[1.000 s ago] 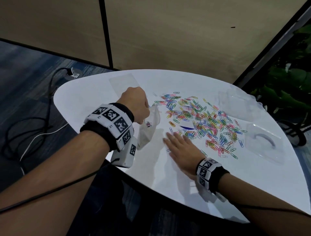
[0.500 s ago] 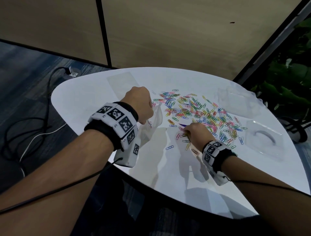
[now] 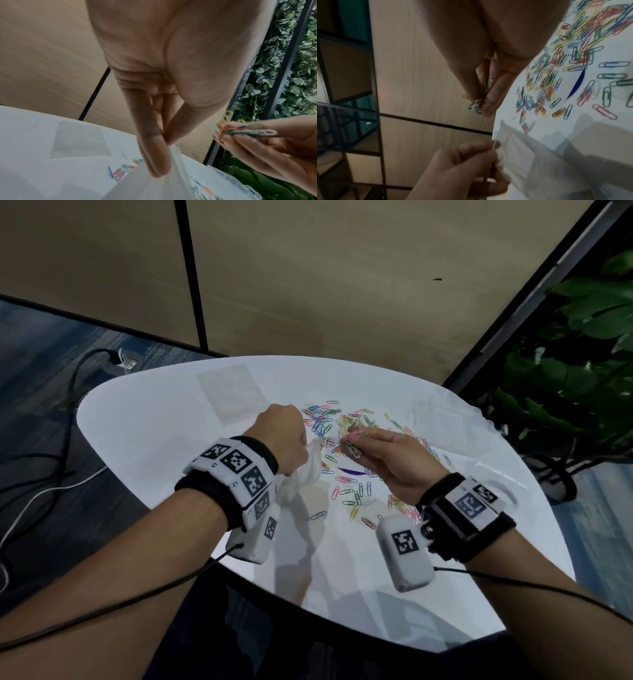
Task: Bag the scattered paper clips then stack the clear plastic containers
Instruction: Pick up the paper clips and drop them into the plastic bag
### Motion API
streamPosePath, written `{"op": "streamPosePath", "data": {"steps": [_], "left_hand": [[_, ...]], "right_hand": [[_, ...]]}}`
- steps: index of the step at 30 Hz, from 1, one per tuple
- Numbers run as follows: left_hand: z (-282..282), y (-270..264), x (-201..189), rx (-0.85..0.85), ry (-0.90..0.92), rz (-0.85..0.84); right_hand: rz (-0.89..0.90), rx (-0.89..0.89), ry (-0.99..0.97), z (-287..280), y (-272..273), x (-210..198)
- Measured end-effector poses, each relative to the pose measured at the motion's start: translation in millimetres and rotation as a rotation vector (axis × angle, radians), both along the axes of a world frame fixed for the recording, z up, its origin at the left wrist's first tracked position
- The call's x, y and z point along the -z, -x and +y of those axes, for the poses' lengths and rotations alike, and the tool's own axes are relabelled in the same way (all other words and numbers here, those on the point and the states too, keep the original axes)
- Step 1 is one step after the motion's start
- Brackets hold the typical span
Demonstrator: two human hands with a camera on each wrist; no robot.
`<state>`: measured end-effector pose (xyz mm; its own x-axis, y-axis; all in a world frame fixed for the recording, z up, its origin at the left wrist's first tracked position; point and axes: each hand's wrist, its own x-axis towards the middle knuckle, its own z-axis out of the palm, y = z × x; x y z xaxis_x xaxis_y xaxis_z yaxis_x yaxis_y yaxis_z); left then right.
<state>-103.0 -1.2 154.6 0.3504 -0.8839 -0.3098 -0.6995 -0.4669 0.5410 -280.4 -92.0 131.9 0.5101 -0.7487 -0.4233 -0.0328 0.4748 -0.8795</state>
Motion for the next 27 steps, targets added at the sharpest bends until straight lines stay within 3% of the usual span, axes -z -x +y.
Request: {"op": "streamPosePath", "data": {"steps": [9, 13, 19, 23, 27], "left_hand": [[-12, 33, 1, 0.041, 0.113, 0.048], [-17, 38, 5, 0.062, 0.108, 0.026], [-20, 35, 2, 0.035, 0.143, 0.028], [-20, 32, 1, 0.021, 0.153, 0.036], [-18, 32, 1, 0.0, 0.148, 0.035]], "right_hand": [[0.106, 0.027, -0.022, 22, -13, 23], [0.289, -0.126, 0.202, 21, -21, 28], [0.509, -0.168, 0.607, 8, -16, 24], [0.583, -0.188, 0.719, 7, -19, 31], [0.614, -0.246, 0.7, 7, -25, 36]]}}
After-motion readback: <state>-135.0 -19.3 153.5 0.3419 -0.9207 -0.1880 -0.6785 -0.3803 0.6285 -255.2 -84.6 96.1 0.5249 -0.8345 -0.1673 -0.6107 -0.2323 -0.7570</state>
